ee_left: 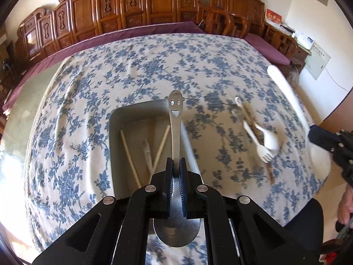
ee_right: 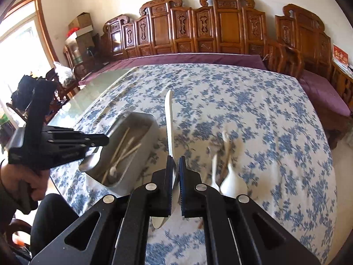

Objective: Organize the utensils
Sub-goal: 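Lower the smiley spoon into the tray and open the left gripper while the right carries the knife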

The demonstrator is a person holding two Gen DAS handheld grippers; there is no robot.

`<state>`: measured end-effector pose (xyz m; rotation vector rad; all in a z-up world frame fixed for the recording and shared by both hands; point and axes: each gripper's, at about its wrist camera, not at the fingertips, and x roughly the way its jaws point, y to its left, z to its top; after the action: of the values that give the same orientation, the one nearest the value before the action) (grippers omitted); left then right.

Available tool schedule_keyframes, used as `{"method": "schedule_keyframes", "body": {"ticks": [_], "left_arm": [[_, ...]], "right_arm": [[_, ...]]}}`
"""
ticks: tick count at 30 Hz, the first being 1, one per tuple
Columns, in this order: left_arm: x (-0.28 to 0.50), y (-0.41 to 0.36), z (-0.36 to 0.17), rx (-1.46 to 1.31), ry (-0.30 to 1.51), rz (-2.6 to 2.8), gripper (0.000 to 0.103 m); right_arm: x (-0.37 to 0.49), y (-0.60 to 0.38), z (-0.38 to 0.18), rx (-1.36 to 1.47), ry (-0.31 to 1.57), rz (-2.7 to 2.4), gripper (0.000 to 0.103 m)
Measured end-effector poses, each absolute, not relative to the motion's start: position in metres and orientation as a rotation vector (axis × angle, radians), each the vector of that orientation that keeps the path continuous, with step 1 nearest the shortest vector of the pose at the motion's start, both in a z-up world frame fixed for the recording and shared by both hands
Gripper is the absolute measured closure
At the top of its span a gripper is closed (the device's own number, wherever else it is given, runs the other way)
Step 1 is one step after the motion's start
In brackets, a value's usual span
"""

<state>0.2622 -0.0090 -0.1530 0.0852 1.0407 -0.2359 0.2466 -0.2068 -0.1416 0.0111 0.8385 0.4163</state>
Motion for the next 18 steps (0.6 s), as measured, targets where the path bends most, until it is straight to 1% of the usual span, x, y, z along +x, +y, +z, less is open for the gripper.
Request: {"method": "schedule_keyframes", "body": {"ticks": [13, 18], "left_arm": [[0.299, 0.022, -0.22, 0.07, 1.163, -0.184, 0.098], [0.304, 0.024, -0.234, 0.072, 1.194, -0.177, 0.098]], "right_arm": [[0.276, -0.162, -0.168, -0.006, 0.917, 0.464, 0.096], [0.282, -0.153, -0.177, -0.005, 0.936, 0.47, 0.096]]}}
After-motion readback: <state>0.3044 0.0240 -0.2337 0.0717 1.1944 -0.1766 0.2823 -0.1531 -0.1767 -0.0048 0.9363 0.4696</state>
